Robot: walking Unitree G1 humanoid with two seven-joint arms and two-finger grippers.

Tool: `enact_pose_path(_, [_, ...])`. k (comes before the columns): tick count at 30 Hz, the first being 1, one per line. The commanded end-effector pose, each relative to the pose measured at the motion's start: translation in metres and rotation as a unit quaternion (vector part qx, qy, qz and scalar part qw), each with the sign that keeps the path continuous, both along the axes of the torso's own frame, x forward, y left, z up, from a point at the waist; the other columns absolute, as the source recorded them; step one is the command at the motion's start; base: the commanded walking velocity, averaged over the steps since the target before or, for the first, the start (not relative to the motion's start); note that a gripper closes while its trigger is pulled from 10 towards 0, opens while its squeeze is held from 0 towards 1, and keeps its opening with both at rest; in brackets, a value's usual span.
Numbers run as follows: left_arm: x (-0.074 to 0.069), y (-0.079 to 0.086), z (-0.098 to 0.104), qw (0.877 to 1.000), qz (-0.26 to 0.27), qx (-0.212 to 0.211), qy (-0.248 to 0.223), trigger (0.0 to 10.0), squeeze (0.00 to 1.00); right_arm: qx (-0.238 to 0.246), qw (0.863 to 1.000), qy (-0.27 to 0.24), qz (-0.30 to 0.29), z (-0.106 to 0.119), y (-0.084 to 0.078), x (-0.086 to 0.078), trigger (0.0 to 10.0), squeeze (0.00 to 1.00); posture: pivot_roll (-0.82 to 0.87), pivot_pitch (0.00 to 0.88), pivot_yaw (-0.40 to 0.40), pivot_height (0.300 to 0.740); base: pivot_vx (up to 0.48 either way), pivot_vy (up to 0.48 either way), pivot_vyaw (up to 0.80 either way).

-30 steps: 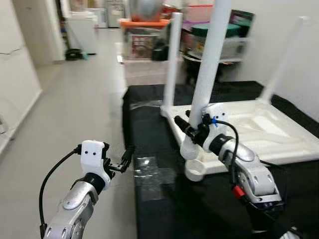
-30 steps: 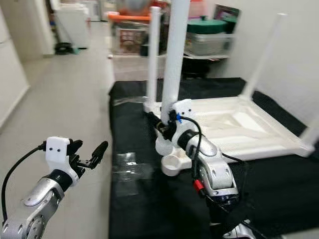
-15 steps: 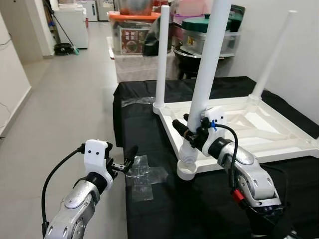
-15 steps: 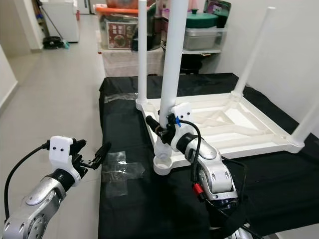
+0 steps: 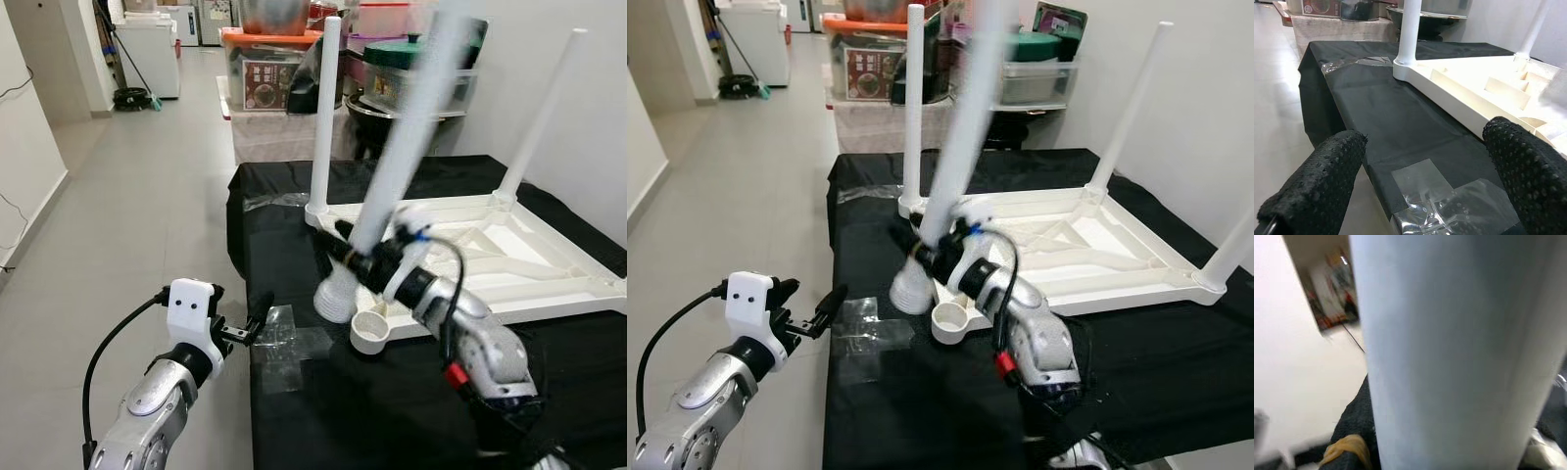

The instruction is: Building children table

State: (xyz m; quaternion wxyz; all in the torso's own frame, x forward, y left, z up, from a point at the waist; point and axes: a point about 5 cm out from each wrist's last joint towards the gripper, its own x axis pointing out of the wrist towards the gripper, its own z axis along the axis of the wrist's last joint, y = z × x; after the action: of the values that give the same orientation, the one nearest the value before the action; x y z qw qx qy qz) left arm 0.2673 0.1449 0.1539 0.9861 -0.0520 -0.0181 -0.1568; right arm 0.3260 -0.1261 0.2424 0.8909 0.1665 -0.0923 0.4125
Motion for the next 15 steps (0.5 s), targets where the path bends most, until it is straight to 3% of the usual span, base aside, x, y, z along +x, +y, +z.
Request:
enact_pose_path(1, [-0.002,0.0,-0.003,1.0,-0.006,0.003,0.009,10.0,0.0,0.046,0.997,-0.015,0.054,0.017,0.005,-0.007,0.0,0.0,0.09,0.0,-0.052,0.74,0.0,0.0,0.0])
enact_pose_path(4, [-0.002,-0.001,-0.004,1.0,-0.007,0.003,0.01,10.0,0.0,0.058,0.996,-0.018,0.07,0.02,0.006,-0.009,0.0,0.0,0.09,0.0,-0.052,0.74,0.0,0.0,0.0])
enact_pose_path(7, [-0.003,-0.002,-0.004,1.0,-0.014,0.004,0.012,10.0,0.0,0.093,0.985,-0.052,0.139,0.036,0.012,-0.023,0.0,0.0,0.1,0.0,-0.051,0.74,0.0,0.0,0.0])
enact_pose_path(15, [-0.004,-0.003,-0.005,1.0,-0.019,0.005,0.015,10.0,0.0,0.144,0.969,-0.064,0.191,0.049,0.018,-0.033,0.0,0.0,0.1,0.0,-0.054,0.74,0.0,0.0,0.0])
